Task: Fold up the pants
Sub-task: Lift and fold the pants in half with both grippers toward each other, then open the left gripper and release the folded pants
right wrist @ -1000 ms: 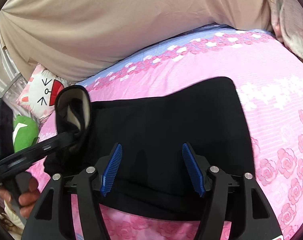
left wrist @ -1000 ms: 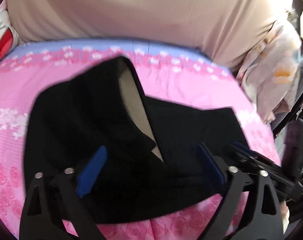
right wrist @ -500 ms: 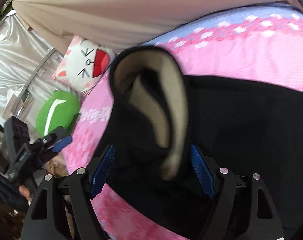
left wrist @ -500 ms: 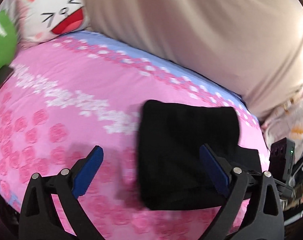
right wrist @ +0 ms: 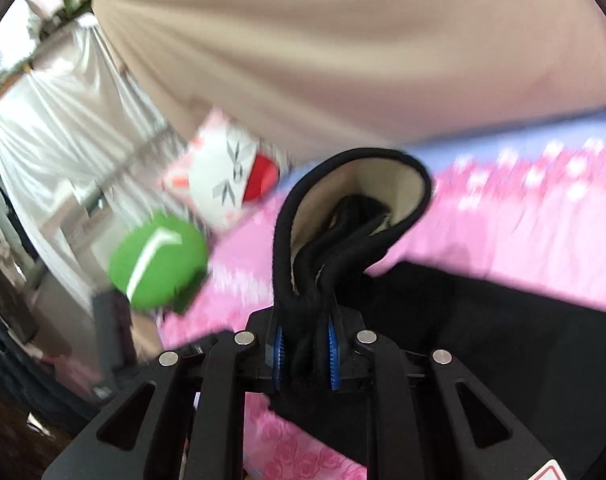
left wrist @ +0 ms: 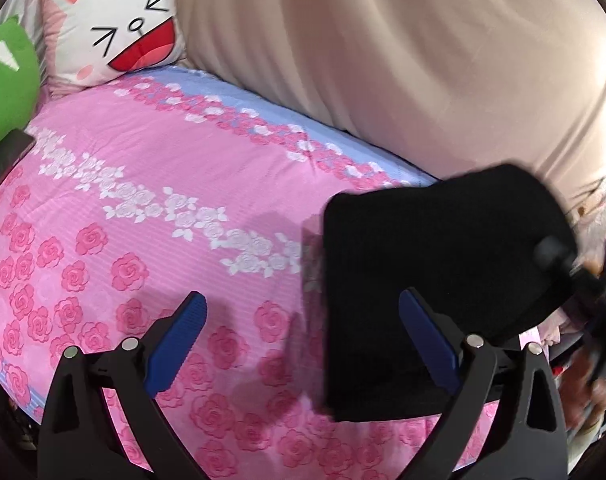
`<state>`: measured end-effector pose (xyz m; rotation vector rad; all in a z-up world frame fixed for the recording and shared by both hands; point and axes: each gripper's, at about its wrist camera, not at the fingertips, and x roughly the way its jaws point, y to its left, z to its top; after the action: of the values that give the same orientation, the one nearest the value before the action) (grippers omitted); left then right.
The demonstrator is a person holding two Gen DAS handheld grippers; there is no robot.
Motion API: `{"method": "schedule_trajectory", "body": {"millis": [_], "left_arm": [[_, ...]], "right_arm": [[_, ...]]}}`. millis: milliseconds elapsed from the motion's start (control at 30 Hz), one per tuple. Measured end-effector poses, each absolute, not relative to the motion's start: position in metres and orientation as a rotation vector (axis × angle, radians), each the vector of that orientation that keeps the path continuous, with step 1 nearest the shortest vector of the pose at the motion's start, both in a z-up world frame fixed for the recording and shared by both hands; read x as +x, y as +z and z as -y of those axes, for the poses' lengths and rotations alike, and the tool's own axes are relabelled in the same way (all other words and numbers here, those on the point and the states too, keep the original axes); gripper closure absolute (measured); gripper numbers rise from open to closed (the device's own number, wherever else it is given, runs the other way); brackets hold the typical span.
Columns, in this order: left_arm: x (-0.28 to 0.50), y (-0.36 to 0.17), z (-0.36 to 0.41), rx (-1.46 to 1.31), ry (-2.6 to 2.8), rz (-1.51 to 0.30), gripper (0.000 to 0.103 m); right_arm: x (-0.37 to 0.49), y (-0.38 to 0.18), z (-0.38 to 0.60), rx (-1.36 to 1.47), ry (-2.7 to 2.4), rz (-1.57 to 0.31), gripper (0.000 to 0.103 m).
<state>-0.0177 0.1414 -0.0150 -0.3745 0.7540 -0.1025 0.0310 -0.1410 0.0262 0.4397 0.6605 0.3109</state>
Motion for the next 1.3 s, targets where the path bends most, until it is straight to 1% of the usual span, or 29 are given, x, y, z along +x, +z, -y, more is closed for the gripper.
{"method": "schedule_trajectory", "body": {"millis": [100, 167, 233, 367, 433, 600, 700, 767, 833, 900, 967, 1000, 1033, 1100, 1167, 1267, 1300], "left_arm": [[-0.017, -0.013, -0.129, -0.354, -0.131, -0.756, 0.008], [-0.014, -0.014, -0.121, -0.346, -0.148, -0.765, 0.008], [-0.010, -0.018, -0.110, -0.339, -0.164, -0.783, 0.008], [0.001, -0.030, -0.084, -0.325, -0.206, -0.840, 0.008], [0.005, -0.034, -0.067, -0.304, -0.222, -0.860, 0.008], [0.005, -0.038, -0.033, -0.243, -0.251, -0.880, 0.008], [0.005, -0.037, -0.018, -0.194, -0.243, -0.884, 0.008], [0.003, -0.037, -0.007, -0.149, -0.240, -0.879, 0.008], [0.004, -0.040, 0.000, -0.121, -0.241, -0.880, 0.008], [0.008, -0.047, 0.005, -0.108, -0.242, -0.897, 0.008], [0.013, -0.054, 0.004, -0.120, -0.236, -0.922, 0.008], [0.016, -0.058, 0.001, -0.136, -0.232, -0.936, 0.008], [0.018, -0.061, -0.002, -0.157, -0.234, -0.948, 0.008], [0.029, -0.070, -0.012, -0.241, -0.252, -0.989, 0.008], [0.038, -0.080, -0.020, -0.321, -0.266, -1.028, 0.008], [0.051, -0.098, -0.023, -0.439, -0.315, -1.088, 0.007], [0.053, -0.099, -0.022, -0.454, -0.322, -1.082, 0.005]], "right_arm": [[-0.007, 0.044, 0.181, 0.428, 0.204, -0.589, 0.087], [-0.032, 0.034, 0.210, 0.434, 0.098, -0.602, 0.087], [-0.055, 0.009, 0.239, 0.473, -0.019, -0.656, 0.087], [-0.080, -0.071, 0.284, 0.567, -0.204, -0.818, 0.086], [-0.086, -0.092, 0.292, 0.646, -0.176, -0.804, 0.087], [-0.084, -0.083, 0.293, 0.671, -0.133, -0.767, 0.087], [-0.095, -0.050, 0.292, 0.617, -0.108, -0.686, 0.087], [-0.109, -0.038, 0.297, 0.579, -0.140, -0.670, 0.087], [-0.114, -0.051, 0.309, 0.557, -0.224, -0.715, 0.086], [-0.114, -0.079, 0.317, 0.586, -0.255, -0.793, 0.085], [-0.122, -0.079, 0.316, 0.611, -0.244, -0.744, 0.080], [-0.123, -0.075, 0.314, 0.604, -0.250, -0.748, 0.074], [-0.124, -0.068, 0.311, 0.577, -0.271, -0.744, 0.059], [-0.127, -0.053, 0.309, 0.522, -0.314, -0.700, 0.041], [-0.129, -0.049, 0.313, 0.513, -0.318, -0.697, 0.040], [-0.125, -0.058, 0.324, 0.565, -0.311, -0.721, 0.039], [-0.123, -0.065, 0.327, 0.598, -0.292, -0.742, 0.037]]}}
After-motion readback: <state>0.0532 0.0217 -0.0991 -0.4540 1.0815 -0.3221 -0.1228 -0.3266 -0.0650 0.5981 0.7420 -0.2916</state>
